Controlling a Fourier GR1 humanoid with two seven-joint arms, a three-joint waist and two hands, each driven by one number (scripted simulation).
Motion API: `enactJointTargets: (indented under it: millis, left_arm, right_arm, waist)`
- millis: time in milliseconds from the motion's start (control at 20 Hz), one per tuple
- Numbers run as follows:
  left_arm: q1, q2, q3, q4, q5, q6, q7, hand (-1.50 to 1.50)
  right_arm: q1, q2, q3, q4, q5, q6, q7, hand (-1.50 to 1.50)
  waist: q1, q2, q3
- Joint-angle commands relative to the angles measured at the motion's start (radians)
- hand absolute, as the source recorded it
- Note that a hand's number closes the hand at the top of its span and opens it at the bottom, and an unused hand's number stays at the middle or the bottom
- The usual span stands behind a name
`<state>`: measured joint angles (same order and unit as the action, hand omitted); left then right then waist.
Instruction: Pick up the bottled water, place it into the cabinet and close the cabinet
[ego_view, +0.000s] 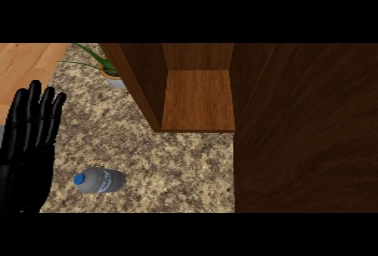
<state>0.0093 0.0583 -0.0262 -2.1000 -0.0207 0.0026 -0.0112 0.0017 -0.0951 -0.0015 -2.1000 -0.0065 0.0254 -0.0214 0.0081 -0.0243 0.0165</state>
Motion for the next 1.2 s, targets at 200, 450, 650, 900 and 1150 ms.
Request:
enactJointTargets:
  millis: [200, 450, 650, 900, 1150]
  left_arm:
    - [0.297, -0.057, -0.194, -0.286, -0.112, 0.069, -0.035, -1.5]
    - [0.395, -0.058, -0.319, -0.309, 0.089, 0.118, 0.144, -1.5]
    - [0.488, -0.058, -0.485, -0.449, -0.019, 0.172, 0.179, -1.5]
    - [0.588, -0.028, -0.584, -0.515, -0.069, 0.211, 0.175, -1.5]
    - [0.665, 0.019, -0.695, -0.523, -0.147, 0.257, 0.119, -1.5]
  right_arm:
    - [0.201, 0.044, 0.059, -0.143, 0.038, -0.01, 0.005, -1.5]
    - [0.259, 0.02, 0.103, -0.157, -0.19, 0.11, 0.147, -1.5]
    - [0.268, -0.044, 0.017, -0.317, -0.304, 0.111, 0.293, -1.5]
    - [0.421, -0.053, -0.05, -0.413, -0.399, 0.171, 0.262, -1.5]
    - [0.393, -0.039, -0.011, -0.437, -0.359, 0.15, 0.307, -1.5]
  waist:
    - [-0.002, 0.017, -0.016]
    - [0.001, 0.016, -0.016]
    - [-0.003, 0.019, -0.016]
    - [-0.01, 0.017, -0.016]
    - [-0.002, 0.016, -0.016]
